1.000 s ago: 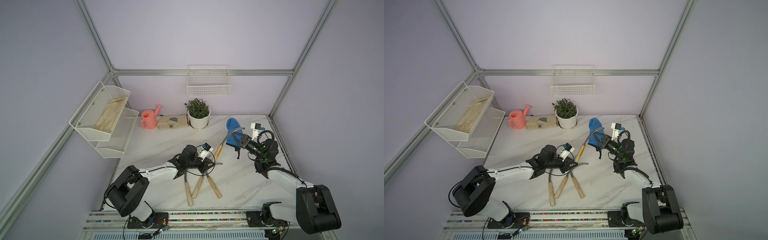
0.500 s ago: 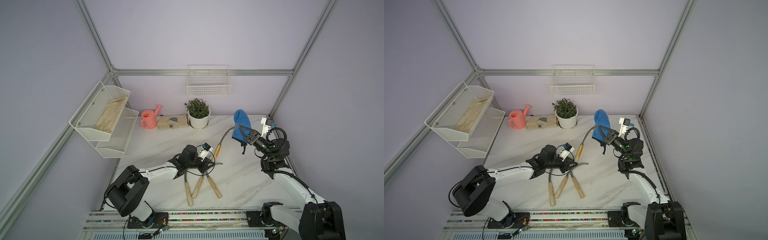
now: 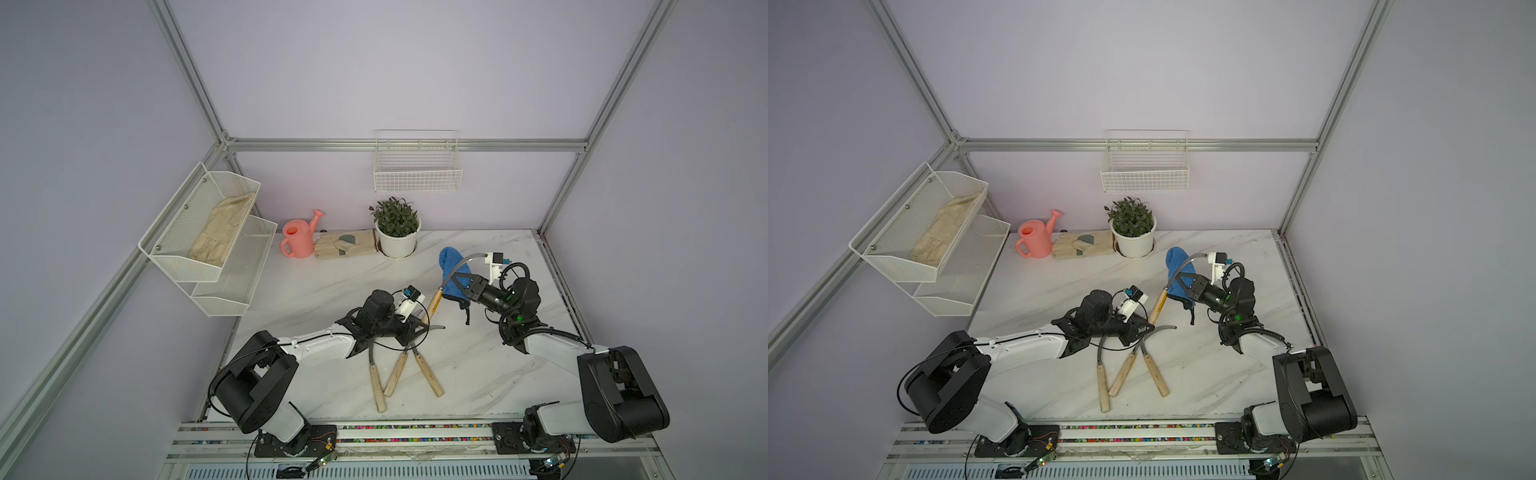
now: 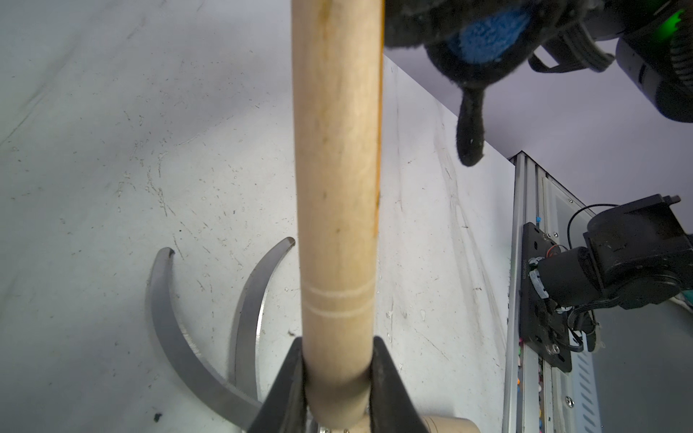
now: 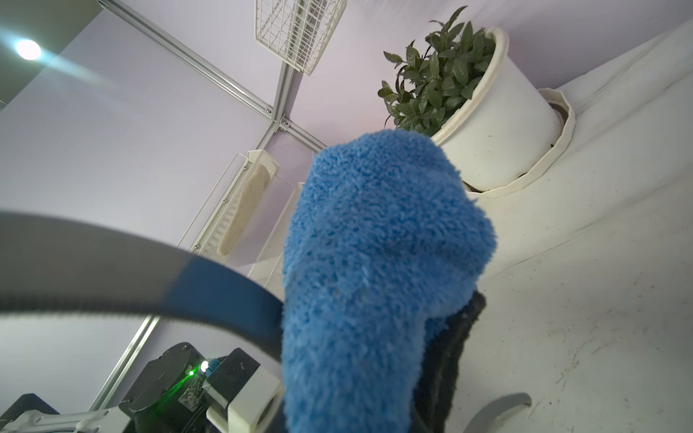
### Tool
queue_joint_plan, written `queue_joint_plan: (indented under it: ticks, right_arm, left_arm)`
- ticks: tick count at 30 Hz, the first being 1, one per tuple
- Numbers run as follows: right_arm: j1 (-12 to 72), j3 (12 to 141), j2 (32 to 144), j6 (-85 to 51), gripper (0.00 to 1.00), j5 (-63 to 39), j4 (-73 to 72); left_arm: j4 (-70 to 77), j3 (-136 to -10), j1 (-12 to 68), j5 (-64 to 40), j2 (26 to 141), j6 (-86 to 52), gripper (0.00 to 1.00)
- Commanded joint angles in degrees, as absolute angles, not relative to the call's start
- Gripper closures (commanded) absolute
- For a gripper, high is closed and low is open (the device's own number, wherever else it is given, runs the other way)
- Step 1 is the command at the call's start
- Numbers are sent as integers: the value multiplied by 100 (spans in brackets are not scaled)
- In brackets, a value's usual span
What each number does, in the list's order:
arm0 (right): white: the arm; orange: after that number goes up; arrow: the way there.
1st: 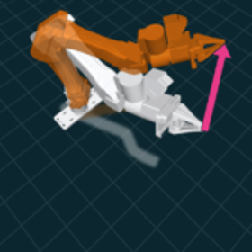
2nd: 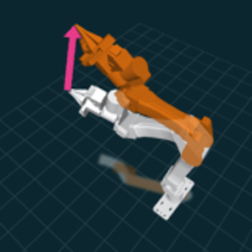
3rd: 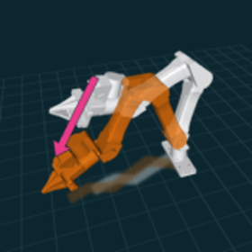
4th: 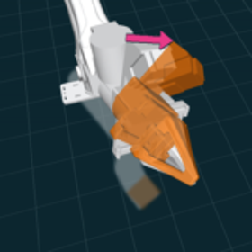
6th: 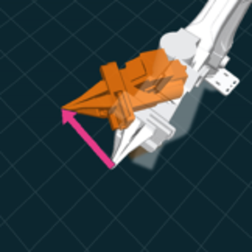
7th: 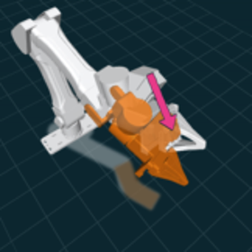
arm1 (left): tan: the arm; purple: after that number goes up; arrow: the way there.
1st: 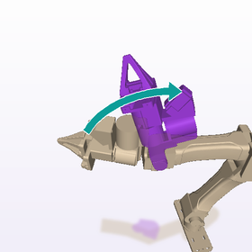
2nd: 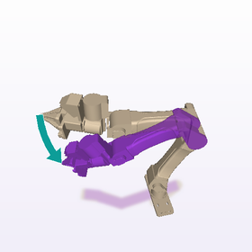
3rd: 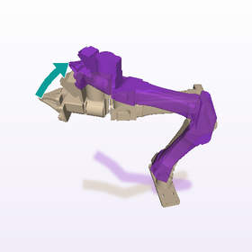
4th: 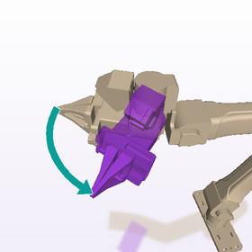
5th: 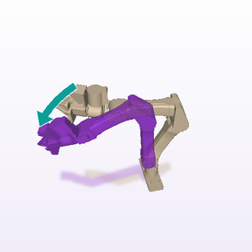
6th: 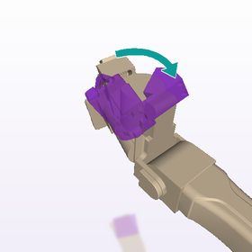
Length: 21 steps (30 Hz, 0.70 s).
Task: Wipe small sickles with rags
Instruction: Wipe the small sickle.
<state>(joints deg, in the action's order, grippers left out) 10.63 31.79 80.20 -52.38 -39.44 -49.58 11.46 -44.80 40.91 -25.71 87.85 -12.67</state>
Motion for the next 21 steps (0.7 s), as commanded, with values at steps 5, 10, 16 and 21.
queue_joint_plan:
  ticks: [5, 10, 16, 21]
  right_arm:
    - [868, 3489, 7184, -5014, 100, -3780, -4558]
    - [559, 3735, 6459, -5142, 100, -3800, -4144]
    - [541, 3849, 5969, -5028, 100, -3711, -3718]
    - [544, 3839, 5631, -4996, 100, -3678, -3505]
  left_arm:
    - [1360, -4710, 4103, -2533, 8640, -1248, 100]
    - [1336, -4721, 4104, -2493, 8657, -1248, 100]
    - [1325, -4700, 4104, -2463, 8606, -1248, 100]
    - [1322, -4678, 4102, -2426, 8578, -1248, 100]
